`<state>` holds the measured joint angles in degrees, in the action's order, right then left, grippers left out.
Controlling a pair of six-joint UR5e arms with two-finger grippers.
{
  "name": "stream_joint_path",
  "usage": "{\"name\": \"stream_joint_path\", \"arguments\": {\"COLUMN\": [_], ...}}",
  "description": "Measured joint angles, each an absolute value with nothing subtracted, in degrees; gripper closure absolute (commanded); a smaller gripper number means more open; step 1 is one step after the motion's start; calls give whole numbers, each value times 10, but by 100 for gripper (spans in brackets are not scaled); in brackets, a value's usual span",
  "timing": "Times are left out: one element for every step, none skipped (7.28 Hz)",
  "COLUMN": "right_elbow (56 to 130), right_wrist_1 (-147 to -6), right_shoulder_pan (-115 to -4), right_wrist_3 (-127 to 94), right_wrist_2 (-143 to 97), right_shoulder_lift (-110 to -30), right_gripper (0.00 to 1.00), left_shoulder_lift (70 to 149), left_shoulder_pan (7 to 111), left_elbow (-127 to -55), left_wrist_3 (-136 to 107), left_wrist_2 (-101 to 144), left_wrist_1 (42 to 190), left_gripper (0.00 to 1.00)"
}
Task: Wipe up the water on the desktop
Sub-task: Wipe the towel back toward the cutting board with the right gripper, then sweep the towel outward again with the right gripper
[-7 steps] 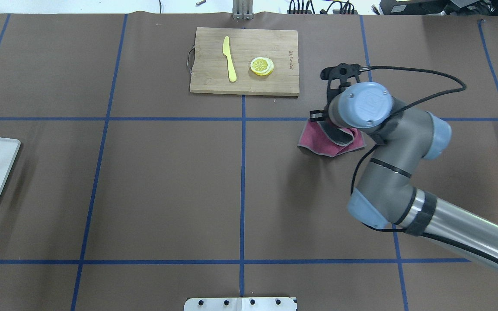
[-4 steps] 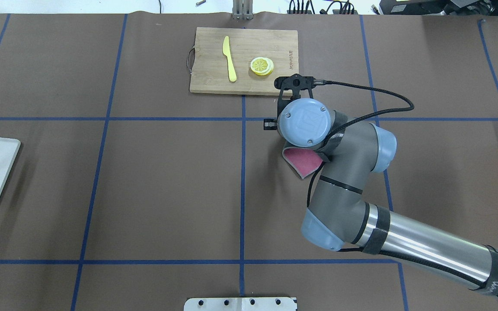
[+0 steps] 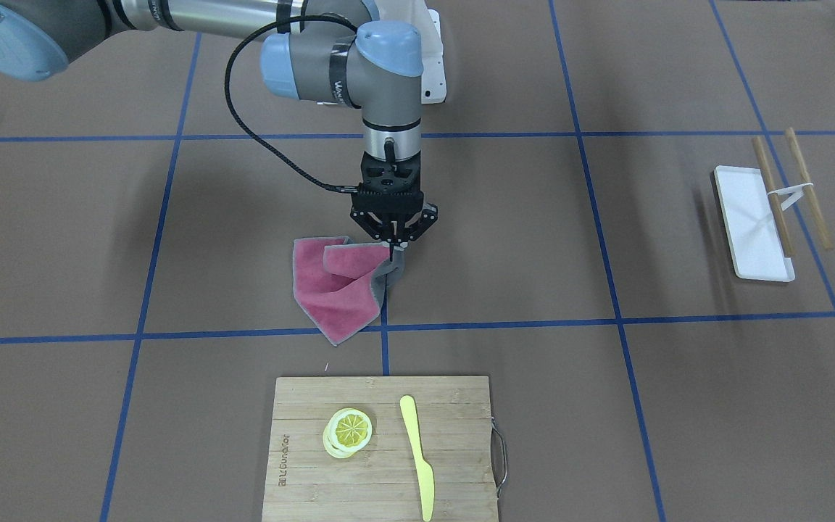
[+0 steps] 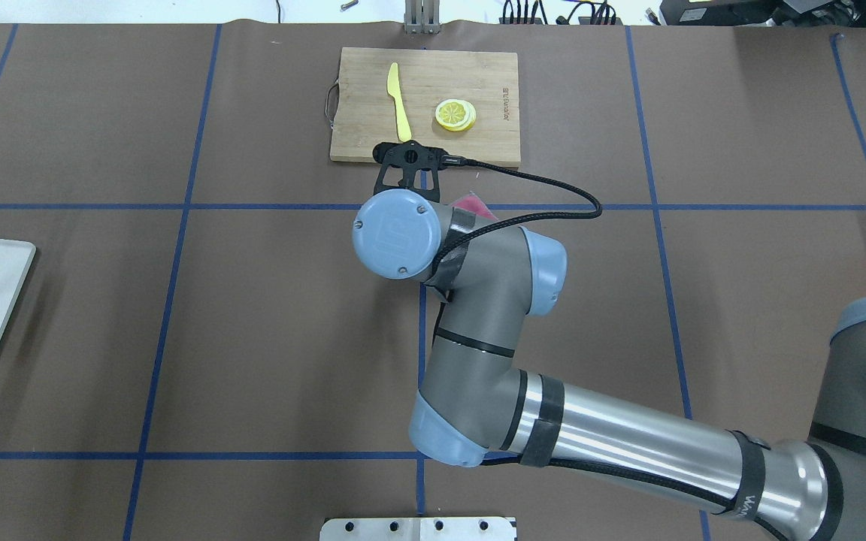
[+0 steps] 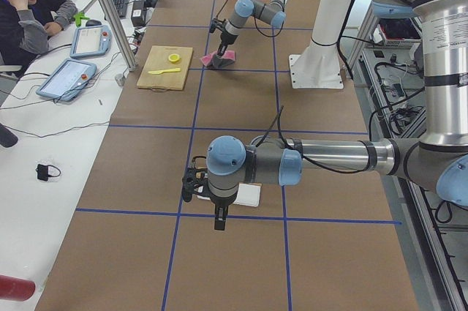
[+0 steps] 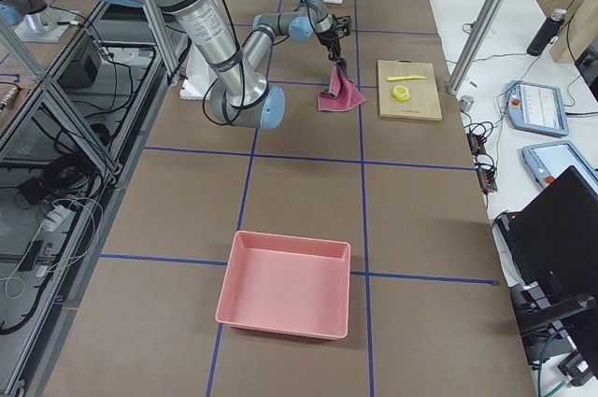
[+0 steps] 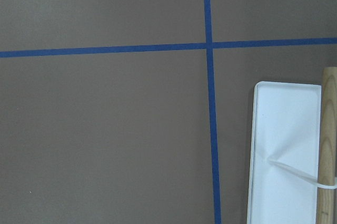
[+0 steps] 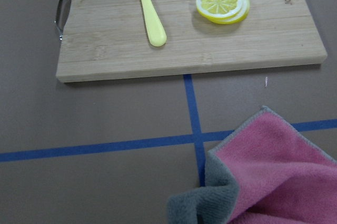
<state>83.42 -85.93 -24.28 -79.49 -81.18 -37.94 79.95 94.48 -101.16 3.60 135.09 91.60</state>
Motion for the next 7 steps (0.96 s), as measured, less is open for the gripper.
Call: {"name": "stream_joint_path", "arguments": {"right_elbow": [817,816,840,880,919,957,992], "right_wrist_1": [-860,-859,-857,-855,-853,-847,-830], "right_shoulder_pan": [-239,-241,-247,-258,-278,-306,-336], "right_wrist_3": [-799,-795,-777,-746,-708,-663,-615], "right_wrist_2": [-808,-807,-809,-816,-832,-858,-888], "right_shoulder_lift": [-366,-373,-402,-445,-491,-540,-594], "right_gripper": [100,100,100,100,100,100,100], "left_shoulder_lift": [800,800,800,800,800,801,802], "left_shoulder_pan": [945,945,945,945,945,945,944], "left_elbow": [-1012,-1012,-1012,-1012,-1012,-1012,-1013], "left_wrist_3": [36,36,36,36,36,36,35], "left_wrist_2": [1351,1351,1351,1352,1352,1352,1352], "left_wrist_1": [916,916,916,916,915,915,915], "left_gripper": [1,1,1,1,1,1,1]}}
